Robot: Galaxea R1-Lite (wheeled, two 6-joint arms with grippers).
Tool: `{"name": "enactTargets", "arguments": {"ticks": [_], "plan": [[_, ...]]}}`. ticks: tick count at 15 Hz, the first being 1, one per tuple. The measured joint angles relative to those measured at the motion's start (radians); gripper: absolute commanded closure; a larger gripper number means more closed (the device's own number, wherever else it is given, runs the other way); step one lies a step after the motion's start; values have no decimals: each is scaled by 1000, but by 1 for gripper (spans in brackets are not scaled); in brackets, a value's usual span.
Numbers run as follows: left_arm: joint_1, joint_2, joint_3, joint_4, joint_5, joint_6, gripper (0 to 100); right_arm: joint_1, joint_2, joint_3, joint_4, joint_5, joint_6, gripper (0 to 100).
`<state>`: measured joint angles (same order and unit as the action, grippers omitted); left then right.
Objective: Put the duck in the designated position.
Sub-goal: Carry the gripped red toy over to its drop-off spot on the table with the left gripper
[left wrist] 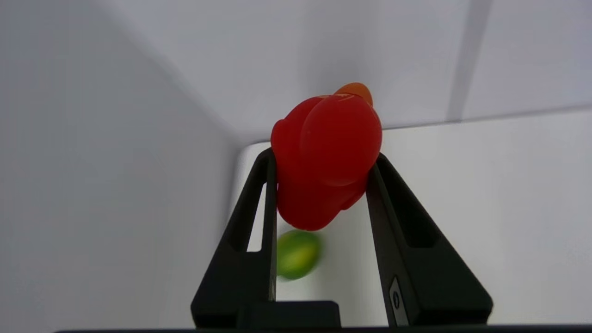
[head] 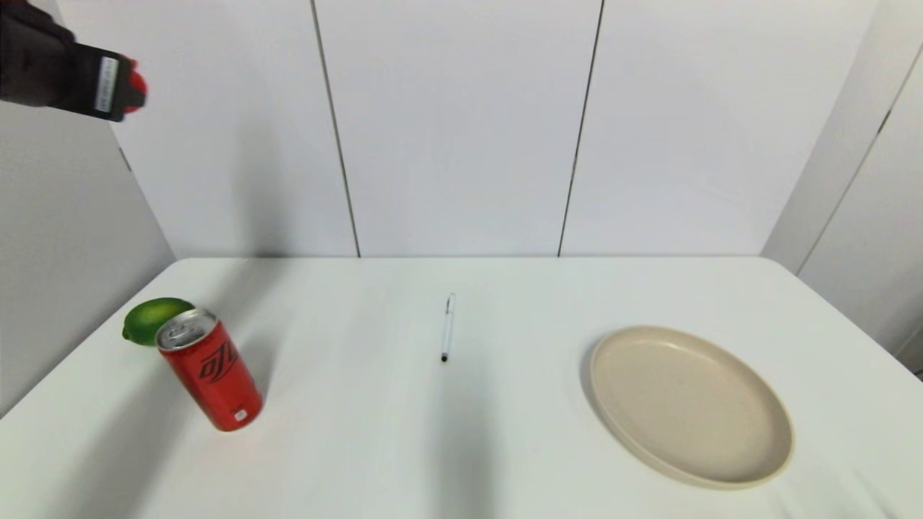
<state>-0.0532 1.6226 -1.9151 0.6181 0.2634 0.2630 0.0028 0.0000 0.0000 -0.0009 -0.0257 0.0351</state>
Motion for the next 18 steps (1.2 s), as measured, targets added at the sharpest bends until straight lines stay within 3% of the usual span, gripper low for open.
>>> {"name": "enactTargets", "arguments": {"ticks": [4, 9, 13, 18], "plan": [[178, -139, 134, 9, 110, 0, 100, 0, 0, 0, 0, 0, 0, 0], [254, -263, 441, -6, 108, -80, 100, 0, 0, 0, 0, 0, 0, 0], [260, -331, 713, -85, 40, -131, 100, 0, 0, 0, 0, 0, 0, 0], [260, -341, 950, -102, -141, -221, 100, 0, 0, 0, 0, 0, 0, 0]]}}
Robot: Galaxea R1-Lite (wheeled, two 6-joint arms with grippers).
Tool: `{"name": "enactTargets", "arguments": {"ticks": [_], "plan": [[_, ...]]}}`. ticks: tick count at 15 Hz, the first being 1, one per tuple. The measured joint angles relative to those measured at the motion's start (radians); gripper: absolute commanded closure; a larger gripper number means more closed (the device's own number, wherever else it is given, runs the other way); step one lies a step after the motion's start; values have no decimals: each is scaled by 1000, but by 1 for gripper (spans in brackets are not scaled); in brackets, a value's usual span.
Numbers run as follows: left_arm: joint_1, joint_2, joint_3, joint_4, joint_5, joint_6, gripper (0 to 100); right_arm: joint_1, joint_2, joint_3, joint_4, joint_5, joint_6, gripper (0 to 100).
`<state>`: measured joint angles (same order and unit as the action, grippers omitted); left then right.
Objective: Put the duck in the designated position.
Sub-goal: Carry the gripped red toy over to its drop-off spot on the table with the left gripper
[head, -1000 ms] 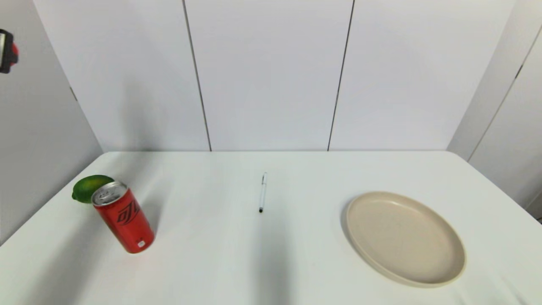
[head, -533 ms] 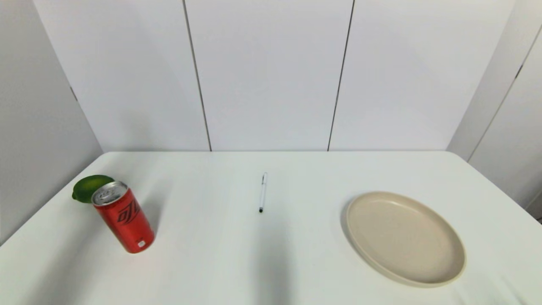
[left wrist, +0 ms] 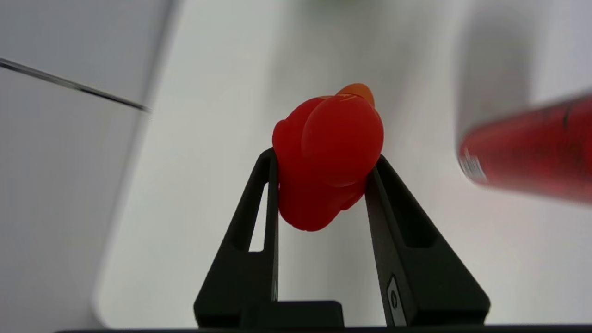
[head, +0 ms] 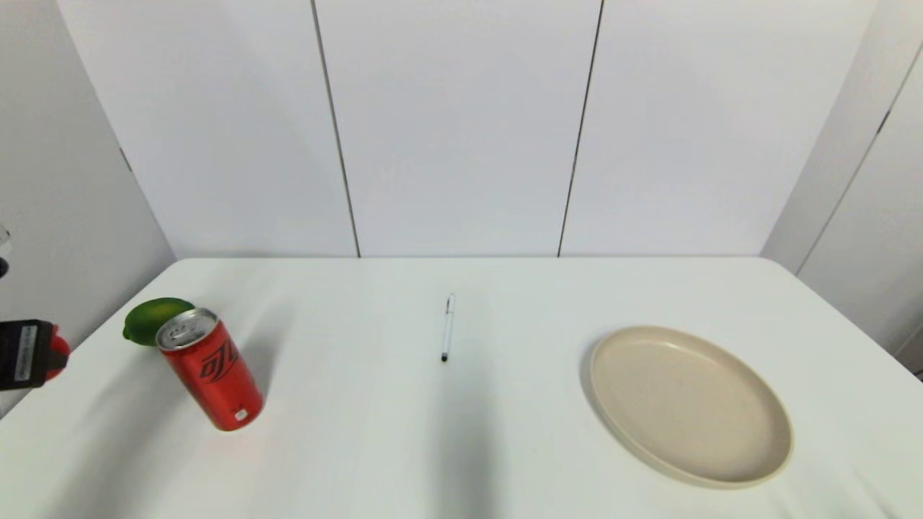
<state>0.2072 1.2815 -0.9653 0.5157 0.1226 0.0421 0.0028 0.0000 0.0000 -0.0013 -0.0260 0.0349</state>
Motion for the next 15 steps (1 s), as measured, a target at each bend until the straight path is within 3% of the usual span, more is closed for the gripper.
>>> {"name": "enactTargets", "arguments": {"ticks": [4, 15], "plan": [[1, 64, 64, -7, -94, -50, 100, 0, 0, 0, 0, 0, 0, 0], [47, 297, 167, -297, -99, -50, 100, 0, 0, 0, 0, 0, 0, 0]]}}
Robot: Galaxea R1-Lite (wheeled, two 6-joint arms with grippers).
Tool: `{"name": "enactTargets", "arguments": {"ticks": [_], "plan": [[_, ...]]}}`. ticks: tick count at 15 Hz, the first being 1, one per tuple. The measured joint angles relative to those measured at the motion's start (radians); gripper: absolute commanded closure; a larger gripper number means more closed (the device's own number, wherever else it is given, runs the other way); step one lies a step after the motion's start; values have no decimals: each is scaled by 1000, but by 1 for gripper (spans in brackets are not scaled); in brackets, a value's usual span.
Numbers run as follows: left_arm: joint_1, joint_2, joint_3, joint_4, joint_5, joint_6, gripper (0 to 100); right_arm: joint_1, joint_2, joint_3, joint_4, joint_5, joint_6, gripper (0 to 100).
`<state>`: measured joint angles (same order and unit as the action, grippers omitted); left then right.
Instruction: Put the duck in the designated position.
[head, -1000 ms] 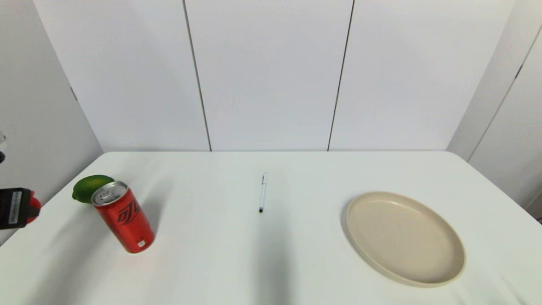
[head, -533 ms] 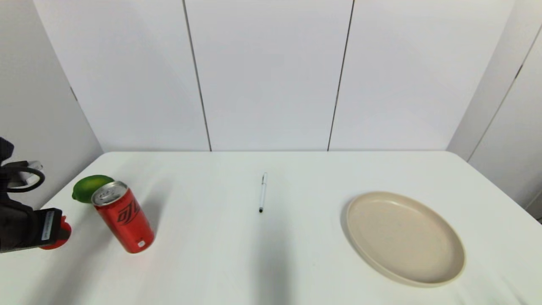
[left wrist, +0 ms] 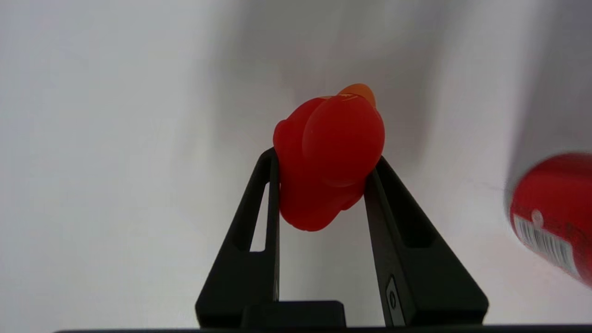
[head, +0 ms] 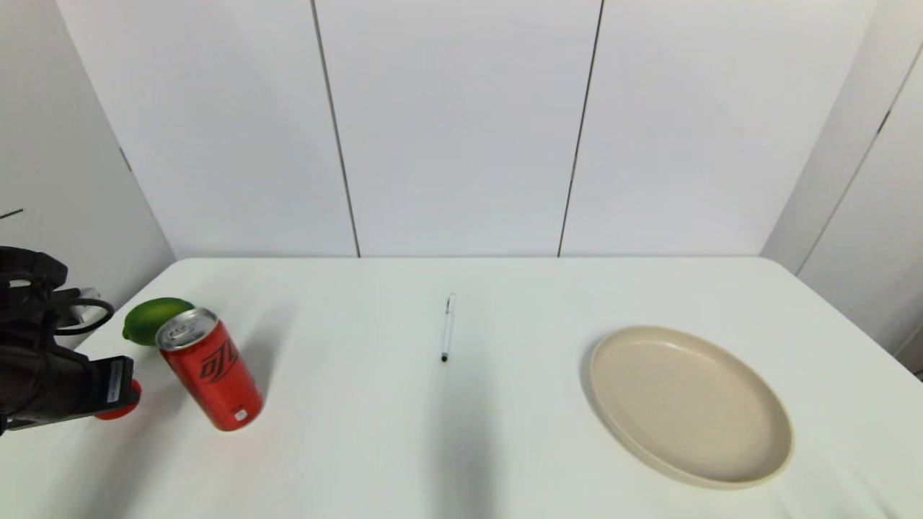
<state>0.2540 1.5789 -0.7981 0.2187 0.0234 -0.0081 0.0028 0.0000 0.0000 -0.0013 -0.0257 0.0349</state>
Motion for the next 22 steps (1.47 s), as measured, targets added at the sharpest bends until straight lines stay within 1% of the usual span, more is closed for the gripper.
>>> {"name": "enactTargets", "arguments": {"ticks": [2, 4, 9, 10, 18, 22], "plan": [[3, 26, -2, -5, -10, 0, 100, 0, 0, 0, 0, 0, 0, 0], [3, 40, -14, -5, -43, 1, 100, 0, 0, 0, 0, 0, 0, 0], [4, 49, -34, -2, -68, 4, 100, 0, 0, 0, 0, 0, 0, 0], [4, 50, -37, -1, -69, 4, 0, 0, 0, 0, 0, 0, 0, 0], [-1, 49, -68, -1, -70, 7, 0, 0, 0, 0, 0, 0, 0, 0], [0, -12, -211, 3, -64, 9, 0, 0, 0, 0, 0, 0, 0, 0]]}}
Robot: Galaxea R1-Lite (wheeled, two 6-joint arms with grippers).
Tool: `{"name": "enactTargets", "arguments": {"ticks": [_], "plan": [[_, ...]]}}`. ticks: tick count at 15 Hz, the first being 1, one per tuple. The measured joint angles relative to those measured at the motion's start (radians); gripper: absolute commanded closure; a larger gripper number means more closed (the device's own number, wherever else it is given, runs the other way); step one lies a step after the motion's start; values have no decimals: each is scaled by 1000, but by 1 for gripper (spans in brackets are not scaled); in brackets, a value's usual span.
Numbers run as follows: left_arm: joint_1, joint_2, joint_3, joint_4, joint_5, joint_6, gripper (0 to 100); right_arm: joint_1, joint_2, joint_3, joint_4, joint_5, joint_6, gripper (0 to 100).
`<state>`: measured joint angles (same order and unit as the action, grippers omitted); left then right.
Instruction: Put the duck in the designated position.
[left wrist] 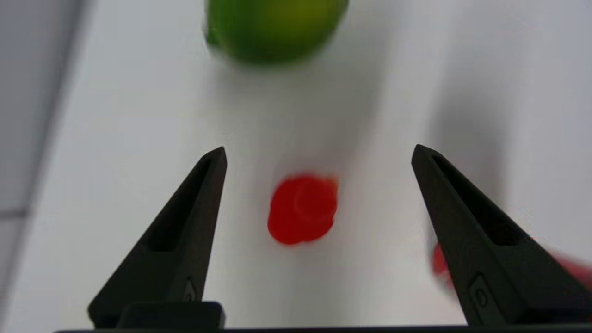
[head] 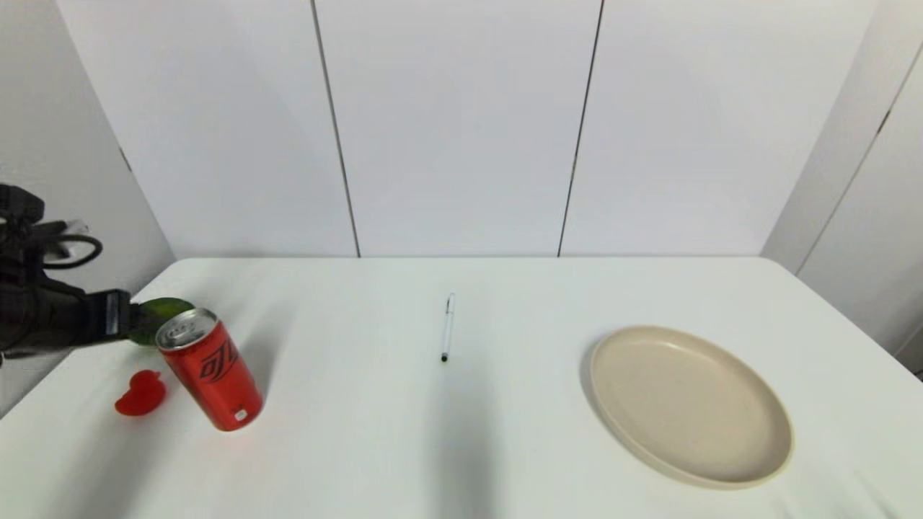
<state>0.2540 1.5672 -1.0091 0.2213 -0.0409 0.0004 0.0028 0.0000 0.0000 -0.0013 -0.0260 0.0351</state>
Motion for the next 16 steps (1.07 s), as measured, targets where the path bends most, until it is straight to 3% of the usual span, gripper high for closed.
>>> {"name": "enactTargets", "arguments": {"ticks": [4, 7, 10, 13, 16], "plan": [[0, -85, -286, 1, 2, 29, 0, 0, 0, 0, 0, 0, 0, 0], [-7, -162, -496, 1, -2, 137, 0, 0, 0, 0, 0, 0, 0, 0], [-49, -278, -546, 32, -6, 209, 0, 0, 0, 0, 0, 0, 0, 0], [-199, -419, -505, 195, -26, 262, 0, 0, 0, 0, 0, 0, 0, 0], [-298, -559, -393, 387, -125, 284, 0, 0, 0, 0, 0, 0, 0, 0]]}}
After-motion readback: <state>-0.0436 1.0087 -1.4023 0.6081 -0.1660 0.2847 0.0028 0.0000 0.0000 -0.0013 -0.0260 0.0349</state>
